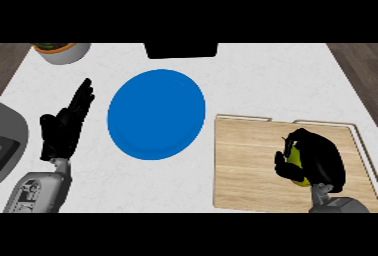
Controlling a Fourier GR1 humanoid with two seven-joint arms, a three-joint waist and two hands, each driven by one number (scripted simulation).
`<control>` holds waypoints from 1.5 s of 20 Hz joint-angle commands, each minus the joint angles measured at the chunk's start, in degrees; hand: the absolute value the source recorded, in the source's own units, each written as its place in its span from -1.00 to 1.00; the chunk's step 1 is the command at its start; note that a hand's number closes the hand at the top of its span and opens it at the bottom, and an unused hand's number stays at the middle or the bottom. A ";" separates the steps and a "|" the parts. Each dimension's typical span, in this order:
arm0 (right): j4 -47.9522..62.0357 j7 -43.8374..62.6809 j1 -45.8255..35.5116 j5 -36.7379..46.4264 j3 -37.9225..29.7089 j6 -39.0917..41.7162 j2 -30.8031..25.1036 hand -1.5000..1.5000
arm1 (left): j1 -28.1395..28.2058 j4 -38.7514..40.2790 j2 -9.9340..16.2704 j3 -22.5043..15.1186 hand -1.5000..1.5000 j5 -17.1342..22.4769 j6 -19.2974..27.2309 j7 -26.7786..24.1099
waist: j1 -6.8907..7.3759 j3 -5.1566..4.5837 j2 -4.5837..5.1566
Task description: Pick the pear from the tray and place it in the plate
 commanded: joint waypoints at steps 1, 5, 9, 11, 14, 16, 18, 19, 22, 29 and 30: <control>-10.89 6.75 0.45 11.69 5.86 -9.34 4.53 1.00 | -0.08 0.33 0.81 0.36 0.00 0.30 -1.00 0.19 | 0.83 0.12 0.31; -19.07 9.70 1.91 20.58 12.98 -10.98 7.25 1.00 | -2.06 0.68 -1.79 -1.43 0.00 -1.04 0.40 -0.20 | 1.59 0.20 0.84; -19.23 9.49 -2.59 25.38 19.57 -9.44 10.75 1.00 | -1.76 1.39 -0.97 -0.60 0.00 -0.57 -1.19 -1.21 | 2.58 0.24 1.13; -14.09 13.42 -12.92 23.95 19.23 -4.69 15.59 1.00 | -3.16 0.79 -0.67 -0.31 0.00 -0.11 -1.83 0.37 | 3.32 0.24 1.26; -10.68 17.52 -17.02 18.54 22.32 -6.58 15.77 1.00 | -3.95 2.52 -1.57 -0.38 0.00 -0.84 -1.59 -0.78 | 3.25 0.25 1.31; -5.53 21.16 -20.22 16.60 24.66 -11.26 15.83 1.00 | -3.18 -0.02 -0.96 0.02 0.00 -0.58 -1.95 0.23 | 3.67 0.27 1.29; 0.67 21.69 -28.37 10.45 19.37 -12.20 15.87 1.00 | -2.35 -1.00 -2.77 -1.67 0.00 -0.70 -1.99 1.08 | 3.93 0.27 1.39; 2.58 19.94 -28.19 8.88 19.90 -14.33 15.89 1.00 | -4.65 2.67 -3.45 -1.32 0.00 -2.28 -0.47 -0.75 | 3.49 0.27 1.44; 13.60 22.22 -38.58 3.79 19.94 -17.74 15.91 1.00 | -6.07 3.01 -3.61 -1.80 0.00 -2.66 -0.74 0.55 | 4.28 0.26 1.58; 37.12 17.74 -48.24 -5.49 22.29 -26.75 15.93 1.00 | -4.58 2.43 -4.04 -1.78 0.00 -2.68 -1.27 -1.09 | 5.61 0.24 1.86; 40.07 17.15 -50.65 -6.58 21.40 -25.43 15.93 1.00 | -5.93 5.40 -3.58 -0.81 0.00 -2.09 -2.11 -2.34 | 5.56 0.22 2.04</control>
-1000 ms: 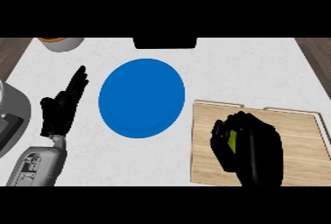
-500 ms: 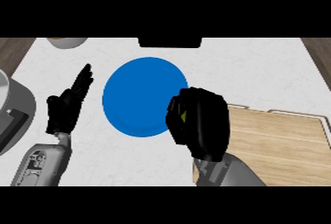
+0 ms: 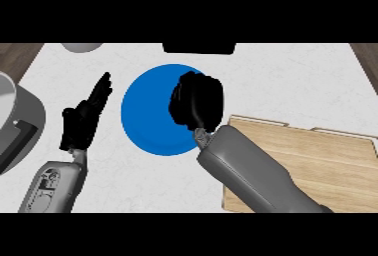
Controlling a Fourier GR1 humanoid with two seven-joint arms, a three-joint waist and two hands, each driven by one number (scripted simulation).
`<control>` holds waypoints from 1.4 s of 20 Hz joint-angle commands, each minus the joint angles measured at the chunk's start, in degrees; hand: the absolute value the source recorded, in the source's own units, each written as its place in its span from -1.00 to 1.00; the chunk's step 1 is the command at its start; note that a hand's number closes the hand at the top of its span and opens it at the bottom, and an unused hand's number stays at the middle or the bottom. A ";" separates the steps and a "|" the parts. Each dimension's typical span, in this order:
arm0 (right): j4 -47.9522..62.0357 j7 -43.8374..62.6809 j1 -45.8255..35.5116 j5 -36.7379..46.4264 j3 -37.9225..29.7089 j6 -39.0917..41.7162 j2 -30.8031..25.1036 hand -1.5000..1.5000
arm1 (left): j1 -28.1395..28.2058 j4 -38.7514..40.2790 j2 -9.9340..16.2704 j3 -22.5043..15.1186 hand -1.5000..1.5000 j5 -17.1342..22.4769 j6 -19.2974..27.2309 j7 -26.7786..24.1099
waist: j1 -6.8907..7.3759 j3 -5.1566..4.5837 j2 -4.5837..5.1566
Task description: Pick the pear from the tray and place it in the plate
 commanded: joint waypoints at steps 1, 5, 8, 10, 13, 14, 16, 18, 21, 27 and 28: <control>12.79 1.63 -6.74 -4.83 2.78 -0.73 0.13 1.00 | -0.73 1.67 0.38 0.53 0.00 0.75 -1.68 -1.77 | 0.78 -0.04 0.22; 19.40 2.04 -8.24 -12.24 4.13 -5.63 0.13 1.00 | -2.05 0.30 -1.88 -1.52 0.00 -1.48 0.73 0.51 | 1.44 0.02 0.36; 23.36 -1.02 -9.59 -18.22 2.05 -8.49 0.13 -1.00 | -1.95 2.28 -2.95 -1.90 0.00 -2.08 1.38 -1.06 | 2.38 0.02 0.81; 23.60 -2.20 -7.32 -21.59 3.84 -13.23 0.13 -1.00 | -3.10 1.07 -2.49 -2.53 0.00 -0.99 -0.98 0.35 | 3.91 0.07 1.03; 28.01 -6.81 -8.06 -24.27 4.97 -17.22 0.13 -1.00 | -3.54 0.92 -1.40 -1.80 0.00 -0.86 -1.59 0.61 | 4.07 0.07 1.10; 27.51 -6.65 -6.81 -25.85 6.34 -18.58 0.13 -1.00 | -3.87 0.35 -1.82 -2.21 0.00 -1.92 -0.42 0.23 | 4.46 0.08 1.12; 27.02 -12.22 -6.94 -28.91 3.66 -20.83 0.13 -1.00 | -2.07 0.04 -1.91 -1.78 0.00 -0.73 -1.17 -0.26 | 4.23 0.12 1.10; 22.58 -12.23 -5.93 -30.80 5.96 -26.20 0.13 -1.00 | -2.48 0.68 -1.05 -1.05 0.00 -0.06 -2.17 0.02 | 4.72 0.13 0.97; 20.90 -17.65 -5.11 -32.93 2.92 -33.10 0.13 -1.00 | -2.06 1.55 -0.23 0.57 0.00 0.49 -2.05 -0.78 | 2.61 0.14 0.64; 17.31 -17.77 -3.72 -34.57 -0.27 -42.99 0.13 -1.00 | 2.16 -1.25 -0.64 0.24 0.00 -0.52 -0.53 -0.92 | -0.41 0.07 -0.44; 16.09 -17.04 -2.85 -33.62 -1.11 -43.57 0.12 -1.00 | 0.49 1.53 1.15 2.76 0.00 0.71 -1.60 -1.83 | -1.75 0.03 -0.54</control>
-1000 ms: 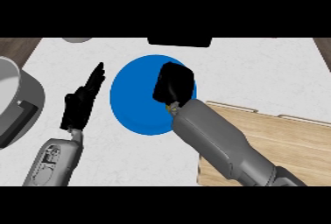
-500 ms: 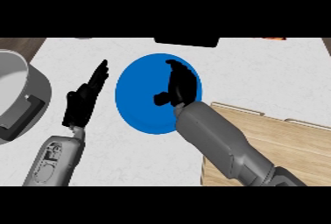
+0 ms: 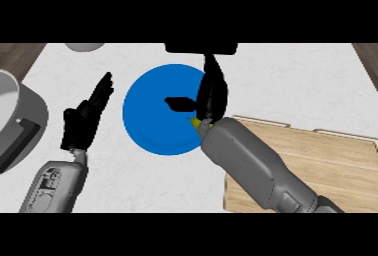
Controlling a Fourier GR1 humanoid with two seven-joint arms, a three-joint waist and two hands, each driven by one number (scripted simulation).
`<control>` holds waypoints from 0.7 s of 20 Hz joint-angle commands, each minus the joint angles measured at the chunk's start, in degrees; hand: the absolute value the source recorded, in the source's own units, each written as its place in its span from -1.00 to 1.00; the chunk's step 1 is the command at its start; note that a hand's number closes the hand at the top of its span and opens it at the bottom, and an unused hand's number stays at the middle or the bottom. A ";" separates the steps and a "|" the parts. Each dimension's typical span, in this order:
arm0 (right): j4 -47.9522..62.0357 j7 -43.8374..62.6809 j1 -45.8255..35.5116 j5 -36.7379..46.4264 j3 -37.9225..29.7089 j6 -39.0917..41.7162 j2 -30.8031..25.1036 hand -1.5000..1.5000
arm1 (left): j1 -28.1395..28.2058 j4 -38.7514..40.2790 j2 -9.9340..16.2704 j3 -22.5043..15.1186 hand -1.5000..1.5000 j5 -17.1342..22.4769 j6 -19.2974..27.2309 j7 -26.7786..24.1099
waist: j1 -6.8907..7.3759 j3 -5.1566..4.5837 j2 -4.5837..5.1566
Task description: Pick the pear from the tray and place it in the plate
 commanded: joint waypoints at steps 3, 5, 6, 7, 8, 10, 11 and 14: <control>-5.72 -4.32 9.76 0.64 -3.00 -10.64 0.10 -1.00 | 2.90 -5.29 1.54 1.08 0.00 0.37 0.10 4.07 | -2.71 0.02 -0.81; -11.22 -3.43 12.71 1.91 -2.87 -8.79 -2.21 -1.00 | -0.09 1.16 -0.43 1.16 0.00 -1.17 2.01 1.23 | -4.03 -0.06 -0.76; -15.26 -6.17 16.85 0.57 -3.52 -9.13 -5.10 -1.00 | 0.71 -0.46 1.20 2.32 0.00 -0.59 1.41 1.17 | -4.28 -0.02 -0.87; -18.11 -4.17 17.77 1.40 -3.86 -7.52 -6.09 -1.00 | 3.38 -2.90 0.51 1.33 0.00 -0.49 1.07 1.50 | -3.80 -0.05 -0.92; -21.91 -1.17 19.84 3.72 -2.22 -7.48 -5.50 -1.00 | 2.76 -0.12 0.96 2.07 0.00 -1.07 1.16 -0.83 | -4.16 -0.09 -0.94; -28.08 -6.40 27.01 0.84 -3.22 -4.53 -11.18 -1.00 | 3.32 -3.66 1.90 2.88 0.00 0.84 -0.47 2.57 | -3.75 -0.04 -0.84; -31.24 -7.53 30.23 -0.29 -3.12 -3.47 -12.82 -1.00 | 5.28 -4.77 1.82 2.39 0.00 0.45 -0.61 1.05 | -3.64 -0.03 -0.82; -36.50 -9.85 34.43 -2.41 -5.10 0.51 -16.01 -1.00 | 3.65 -0.61 0.88 2.85 0.00 0.51 -1.18 -1.43 | -3.48 -0.05 -0.55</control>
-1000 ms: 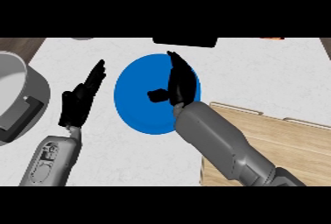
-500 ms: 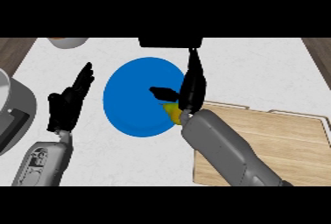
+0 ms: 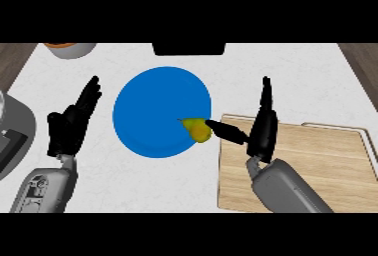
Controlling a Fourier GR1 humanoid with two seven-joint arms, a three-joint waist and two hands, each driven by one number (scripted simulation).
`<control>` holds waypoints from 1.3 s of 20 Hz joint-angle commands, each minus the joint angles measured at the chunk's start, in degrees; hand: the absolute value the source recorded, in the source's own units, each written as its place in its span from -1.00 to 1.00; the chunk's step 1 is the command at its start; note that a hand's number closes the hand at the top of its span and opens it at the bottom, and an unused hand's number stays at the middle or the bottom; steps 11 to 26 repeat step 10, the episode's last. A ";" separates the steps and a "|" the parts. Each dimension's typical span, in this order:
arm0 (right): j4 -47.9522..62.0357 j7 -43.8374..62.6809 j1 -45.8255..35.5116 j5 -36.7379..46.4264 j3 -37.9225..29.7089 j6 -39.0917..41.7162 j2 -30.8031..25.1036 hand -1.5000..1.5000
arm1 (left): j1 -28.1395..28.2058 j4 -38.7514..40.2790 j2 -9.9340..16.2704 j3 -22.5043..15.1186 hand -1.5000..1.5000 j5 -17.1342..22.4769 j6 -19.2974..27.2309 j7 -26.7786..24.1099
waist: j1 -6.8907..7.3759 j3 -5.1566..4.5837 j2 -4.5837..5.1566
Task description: Pick the pear from the tray and place it in the plate
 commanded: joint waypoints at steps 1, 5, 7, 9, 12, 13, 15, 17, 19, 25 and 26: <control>-8.43 -5.42 9.20 -3.29 -1.26 4.03 -5.54 -1.00 | -3.07 6.22 -1.84 0.24 0.00 -1.50 1.47 -3.17 | -0.20 0.00 0.24; -10.60 -12.57 14.39 -6.57 -5.58 6.39 -5.03 -1.00 | -1.90 1.36 -0.57 0.84 0.00 -0.70 -0.82 -0.42 | 0.42 0.01 0.22; -14.12 -11.34 16.90 -5.95 -6.83 8.57 -6.42 -1.00 | -2.75 1.06 -0.44 1.94 0.00 -0.17 -0.86 1.33 | 0.30 0.00 0.19; -11.24 -16.71 17.31 -10.35 -10.57 11.35 -5.56 -1.00 | 0.28 -1.22 -2.91 -0.70 0.00 -2.32 0.87 0.79 | 0.51 0.01 0.21; -13.96 -14.19 17.00 -11.40 -12.58 14.72 -9.64 -1.00 | 0.18 -0.54 -0.50 1.21 0.00 -1.37 -0.81 0.44 | 0.44 0.00 0.19; -13.96 -14.19 17.00 -11.40 -12.58 14.72 -9.64 -1.00 | 0.18 -0.54 -0.50 1.21 0.00 -1.37 -0.81 0.44 | 0.44 0.00 0.19; -13.96 -14.19 17.00 -11.40 -12.58 14.72 -9.64 -1.00 | 0.18 -0.54 -0.50 1.21 0.00 -1.37 -0.81 0.44 | 0.44 0.00 0.19; -13.96 -14.19 17.00 -11.40 -12.58 14.72 -9.64 -1.00 | 0.18 -0.54 -0.50 1.21 0.00 -1.37 -0.81 0.44 | 0.44 0.00 0.19; -13.96 -14.19 17.00 -11.40 -12.58 14.72 -9.64 -1.00 | 0.18 -0.54 -0.50 1.21 0.00 -1.37 -0.81 0.44 | 0.44 0.00 0.19; -13.96 -14.19 17.00 -11.40 -12.58 14.72 -9.64 -1.00 | 0.18 -0.54 -0.50 1.21 0.00 -1.37 -0.81 0.44 | 0.44 0.00 0.19; -13.96 -14.19 17.00 -11.40 -12.58 14.72 -9.64 -1.00 | 0.18 -0.54 -0.50 1.21 0.00 -1.37 -0.81 0.44 | 0.44 0.00 0.19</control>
